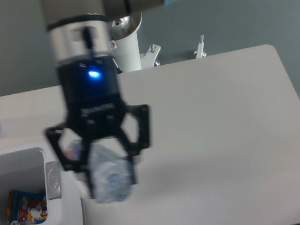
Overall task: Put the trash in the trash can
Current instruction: 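Lift the bottle upright and carry it over the bin, then lower the bottle into the bin and open the gripper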
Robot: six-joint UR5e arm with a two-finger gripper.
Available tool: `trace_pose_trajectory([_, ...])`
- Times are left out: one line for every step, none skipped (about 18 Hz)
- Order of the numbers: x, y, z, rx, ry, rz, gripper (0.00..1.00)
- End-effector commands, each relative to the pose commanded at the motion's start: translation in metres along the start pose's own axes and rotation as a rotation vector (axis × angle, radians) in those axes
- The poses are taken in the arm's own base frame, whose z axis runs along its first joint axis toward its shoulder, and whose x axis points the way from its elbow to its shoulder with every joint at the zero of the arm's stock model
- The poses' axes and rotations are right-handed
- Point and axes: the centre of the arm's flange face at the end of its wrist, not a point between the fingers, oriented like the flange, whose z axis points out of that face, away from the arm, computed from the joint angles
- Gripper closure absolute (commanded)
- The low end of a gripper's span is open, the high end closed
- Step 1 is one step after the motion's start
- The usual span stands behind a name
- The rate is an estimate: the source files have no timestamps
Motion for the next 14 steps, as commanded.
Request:
trace_pose_trajectory([0.011, 0.006, 0.002, -0.01, 0.014, 0.01, 0.4])
trace_pose_trajectory([0.019, 0.01, 0.004, -0.017, 0.023, 0.019, 0.4])
trace_pose_trajectory([0.028, 0.015, 0.006, -0.025, 0.035, 0.027, 0.4])
trace_pose_trajectory([0.038, 0.022, 0.01, -0.037, 0.046, 0.036, 0.4])
trace_pose_trajectory([0.044, 0.027, 0.012, -0.045, 0.052, 0.048, 0.4])
trace_pose_trajectory([0.046, 0.03, 0.014, -0.051, 0.055, 0.053, 0.4])
trace_pose_trajectory([0.049, 0.031, 0.014, -0.052, 0.059, 0.057, 0.4])
trace_pose_trajectory([0.051, 0.033, 0.018, -0.057, 0.06, 0.058, 0.4])
trace_pose_trajectory([0.051, 0.035, 0.021, -0.062, 0.061, 0.059, 0.4])
trace_pose_trajectory([0.054, 0.039, 0.026, -0.07, 0.064, 0.061, 0.4])
trace_pose_trajectory([0.056, 0.042, 0.031, -0.077, 0.064, 0.062, 0.4])
trace_pose_trajectory([0.054, 0.045, 0.037, -0.085, 0.059, 0.062, 0.4])
trace_pose_trajectory([0.054, 0.045, 0.038, -0.087, 0.059, 0.062, 0.4])
trace_pose_trajectory([0.054, 0.047, 0.042, -0.091, 0.058, 0.063, 0.4])
